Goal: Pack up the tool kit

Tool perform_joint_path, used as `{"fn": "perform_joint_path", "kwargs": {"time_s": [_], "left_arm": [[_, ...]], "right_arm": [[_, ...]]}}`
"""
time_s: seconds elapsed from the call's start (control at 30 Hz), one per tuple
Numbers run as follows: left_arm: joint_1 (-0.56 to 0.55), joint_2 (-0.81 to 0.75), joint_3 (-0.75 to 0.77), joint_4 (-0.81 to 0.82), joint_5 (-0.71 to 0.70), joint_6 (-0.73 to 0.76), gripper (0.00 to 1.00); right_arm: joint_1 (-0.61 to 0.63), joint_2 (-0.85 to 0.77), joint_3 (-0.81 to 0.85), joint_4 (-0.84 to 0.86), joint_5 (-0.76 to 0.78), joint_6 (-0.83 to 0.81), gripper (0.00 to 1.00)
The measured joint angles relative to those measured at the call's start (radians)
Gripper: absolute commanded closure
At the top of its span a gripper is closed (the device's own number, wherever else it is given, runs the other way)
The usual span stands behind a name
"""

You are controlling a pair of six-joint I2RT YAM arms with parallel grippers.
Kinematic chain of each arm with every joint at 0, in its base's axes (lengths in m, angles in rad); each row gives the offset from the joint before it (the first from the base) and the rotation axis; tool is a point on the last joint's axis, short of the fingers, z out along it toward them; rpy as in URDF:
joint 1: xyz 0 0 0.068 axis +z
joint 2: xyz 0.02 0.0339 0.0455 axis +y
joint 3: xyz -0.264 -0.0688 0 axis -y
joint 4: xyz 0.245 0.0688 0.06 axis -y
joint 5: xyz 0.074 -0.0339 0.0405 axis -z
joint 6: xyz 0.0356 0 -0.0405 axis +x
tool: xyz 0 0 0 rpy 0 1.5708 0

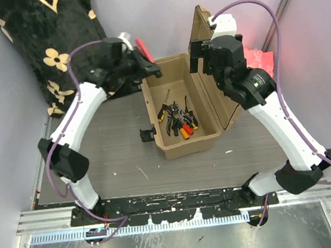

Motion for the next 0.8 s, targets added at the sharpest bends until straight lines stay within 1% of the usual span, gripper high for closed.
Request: {"fn": "perform_joint_path", "kwargs": {"time_s": [0.1,0.17,0.23,0.33,0.5,0.67,0.7,0.73,0.8], "left_arm": [[-0.123,0.095,0.102,0.016,0.048,0.013,1.00],[-0.196,0.150,0.138,0.018,0.074,0.023,1.00],[-0.254,0.198,0.151,0.018,0.096,0.026,1.00],[-0.308,0.261,0.151,0.014,0.116,0.025,1.00],[-0.315,0.372,0.150,-0.004,0.113,0.010,1.00],[-0.307,0.459,0.144,-0.023,0.092,-0.002,1.00],[-0.306,0.470,0.140,-0.027,0.090,-0.002,0.99],[-0.306,0.479,0.133,-0.028,0.088,-0.002,0.94],[-0.310,0.493,0.118,-0.031,0.086,-0.002,0.82]], "right_arm": [[0.000,-0.045,-0.013,0.014,0.032,0.003,0.00],[0.000,-0.089,-0.026,0.023,0.046,0.004,0.00],[0.000,-0.134,-0.037,0.026,0.053,0.006,0.00],[0.000,-0.208,-0.060,0.041,0.057,0.010,0.00],[0.000,-0.302,-0.087,0.051,0.078,0.014,0.00],[0.000,-0.327,-0.089,0.060,0.104,0.012,0.00],[0.000,-0.327,-0.089,0.062,0.108,0.011,0.00],[0.000,-0.327,-0.089,0.064,0.113,0.010,0.00],[0.000,-0.325,-0.089,0.065,0.118,0.007,0.00]]}}
